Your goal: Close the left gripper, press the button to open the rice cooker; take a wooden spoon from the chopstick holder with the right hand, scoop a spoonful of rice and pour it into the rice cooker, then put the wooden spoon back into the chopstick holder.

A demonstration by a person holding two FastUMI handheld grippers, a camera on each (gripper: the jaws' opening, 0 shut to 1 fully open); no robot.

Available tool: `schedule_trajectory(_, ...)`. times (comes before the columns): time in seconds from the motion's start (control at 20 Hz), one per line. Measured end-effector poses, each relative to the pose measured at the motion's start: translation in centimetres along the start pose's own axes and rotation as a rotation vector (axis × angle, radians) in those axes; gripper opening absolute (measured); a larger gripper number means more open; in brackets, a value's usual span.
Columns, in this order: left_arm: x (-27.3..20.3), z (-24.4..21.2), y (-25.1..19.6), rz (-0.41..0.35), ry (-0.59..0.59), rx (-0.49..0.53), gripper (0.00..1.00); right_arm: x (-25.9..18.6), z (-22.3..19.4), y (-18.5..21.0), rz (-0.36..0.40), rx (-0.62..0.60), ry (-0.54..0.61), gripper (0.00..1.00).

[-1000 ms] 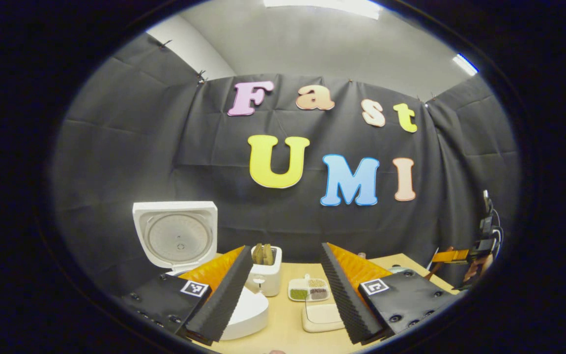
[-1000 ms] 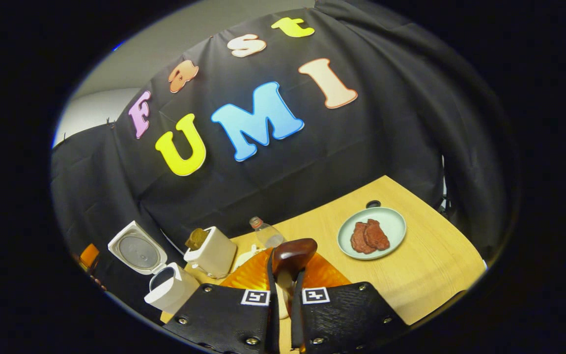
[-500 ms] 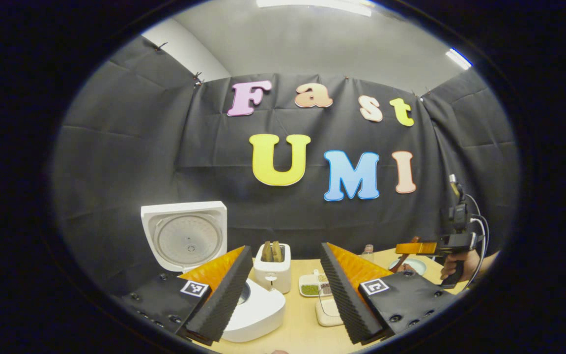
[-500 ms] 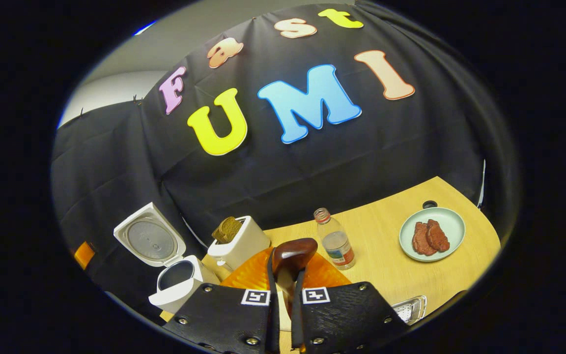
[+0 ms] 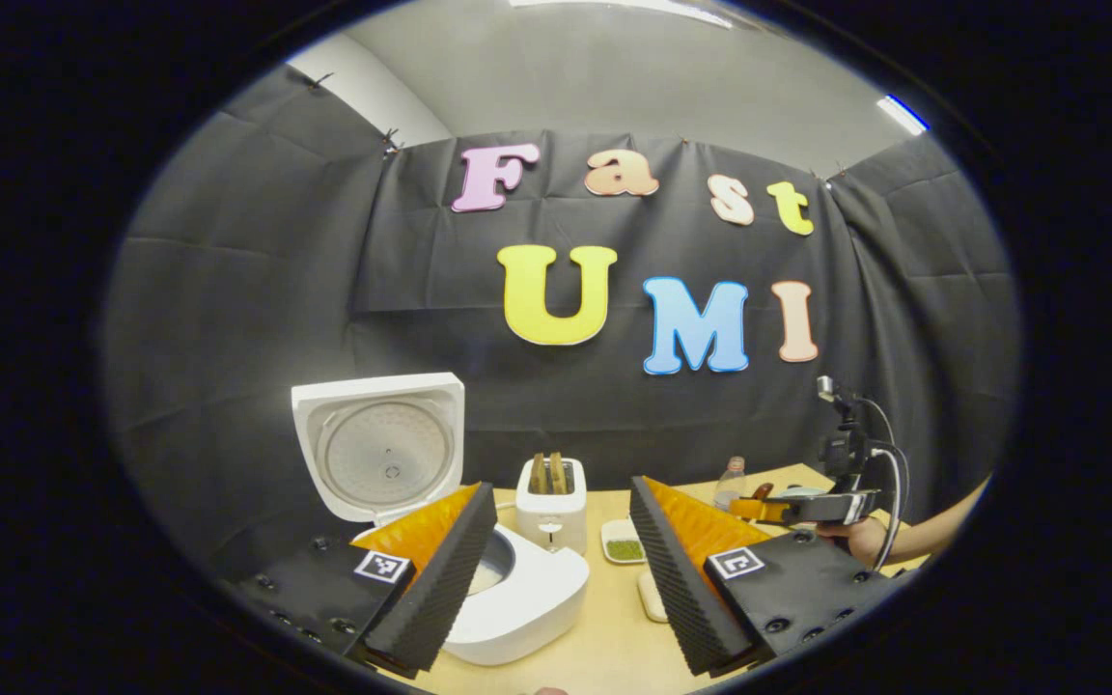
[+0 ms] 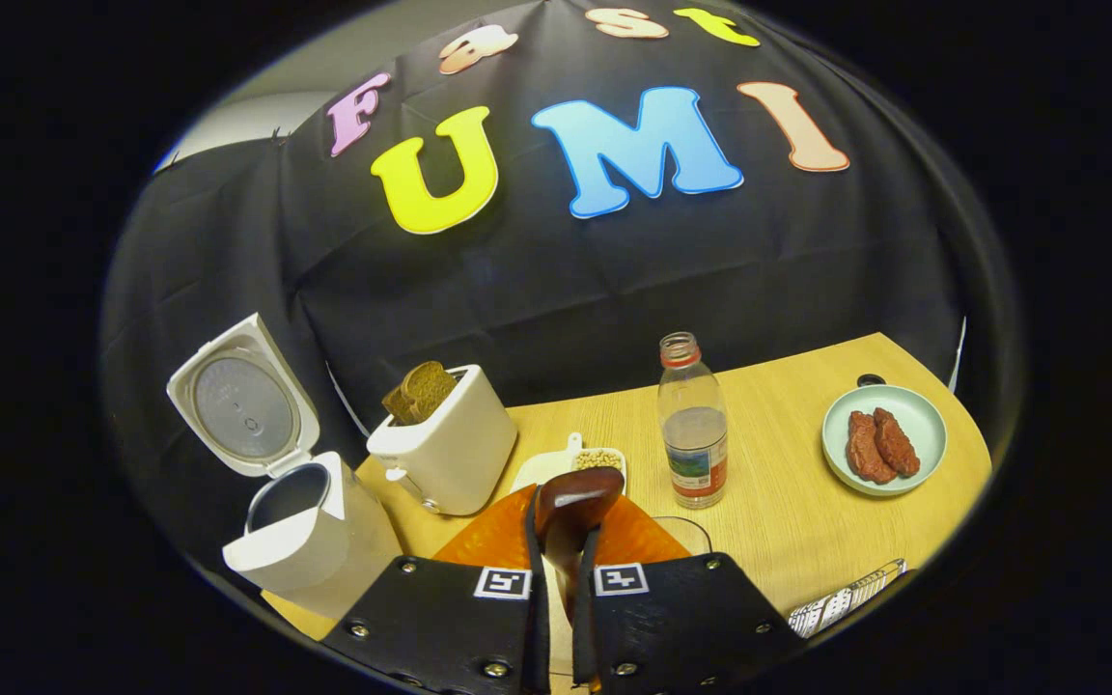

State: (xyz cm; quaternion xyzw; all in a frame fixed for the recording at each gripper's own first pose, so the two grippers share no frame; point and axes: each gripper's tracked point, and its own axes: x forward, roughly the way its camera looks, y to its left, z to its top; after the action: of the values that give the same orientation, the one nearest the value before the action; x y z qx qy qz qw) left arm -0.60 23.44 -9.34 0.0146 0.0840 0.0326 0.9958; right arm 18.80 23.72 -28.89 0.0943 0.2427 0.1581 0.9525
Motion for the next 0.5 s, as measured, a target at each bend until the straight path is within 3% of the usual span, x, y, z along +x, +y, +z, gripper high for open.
schedule_trajectory(0.3, 0.3, -1.7, 1.4, -0.001, 0.039, -0.009, 0.99, 1.1, -2.7, 3.7, 0.056, -0.025, 0.03, 0.1)
schedule_trajectory(0.5, 0.5, -2.4, 1.5, -0.002, 0.047, -0.029, 0.96, 0.5, -3.8, 4.7, 0.093, 0.117, 0.057, 0.1)
